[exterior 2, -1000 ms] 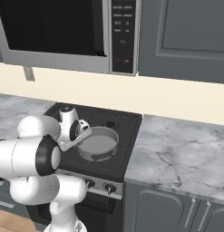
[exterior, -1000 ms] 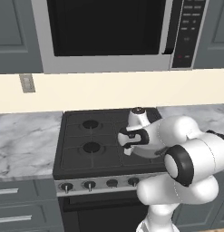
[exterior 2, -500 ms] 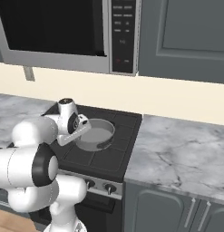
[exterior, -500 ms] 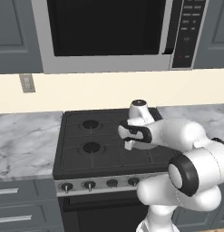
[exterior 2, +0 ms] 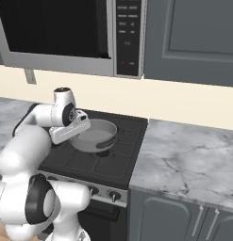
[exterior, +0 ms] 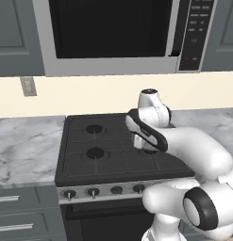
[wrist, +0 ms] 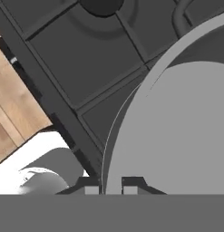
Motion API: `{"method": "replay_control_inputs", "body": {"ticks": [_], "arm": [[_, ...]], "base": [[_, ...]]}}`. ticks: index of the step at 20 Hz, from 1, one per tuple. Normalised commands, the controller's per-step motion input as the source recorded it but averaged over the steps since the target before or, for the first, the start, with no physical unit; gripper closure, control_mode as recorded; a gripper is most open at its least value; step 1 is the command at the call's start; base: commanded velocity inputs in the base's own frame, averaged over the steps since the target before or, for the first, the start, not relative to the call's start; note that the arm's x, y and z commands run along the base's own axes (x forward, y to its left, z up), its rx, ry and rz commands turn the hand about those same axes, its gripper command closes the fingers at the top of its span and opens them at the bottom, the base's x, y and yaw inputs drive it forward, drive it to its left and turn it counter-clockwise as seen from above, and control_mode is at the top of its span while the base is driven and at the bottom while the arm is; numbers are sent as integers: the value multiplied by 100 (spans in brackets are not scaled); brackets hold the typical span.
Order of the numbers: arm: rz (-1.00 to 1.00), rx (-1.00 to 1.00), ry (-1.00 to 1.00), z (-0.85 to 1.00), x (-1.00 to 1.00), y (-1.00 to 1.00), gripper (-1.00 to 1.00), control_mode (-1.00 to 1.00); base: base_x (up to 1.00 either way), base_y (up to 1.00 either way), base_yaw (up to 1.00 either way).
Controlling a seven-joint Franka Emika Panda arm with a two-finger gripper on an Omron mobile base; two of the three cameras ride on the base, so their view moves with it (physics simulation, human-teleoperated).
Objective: Move the pot and pan from the stove into the sink.
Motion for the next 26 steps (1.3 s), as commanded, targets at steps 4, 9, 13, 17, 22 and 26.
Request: {"method": "replay_control_inputs", "body": {"ticks": [4, 9, 13, 17, 22, 26], "arm": [[4, 0, 3, 60, -73, 0, 100, -100], [10, 0, 1, 52, -86, 0, 100, -100], [19, 0, -1, 41, -78, 0, 100, -100], [22, 3, -5, 25, -62, 0, 100, -100], [22, 7, -12, 16, -50, 0, 100, -100], [0, 0, -1, 0, -3, 0, 100, -100]], "base": [[0, 0, 0], [0, 0, 0], [0, 0, 0], [0, 0, 0], [0, 0, 0], [0, 0, 0]]}}
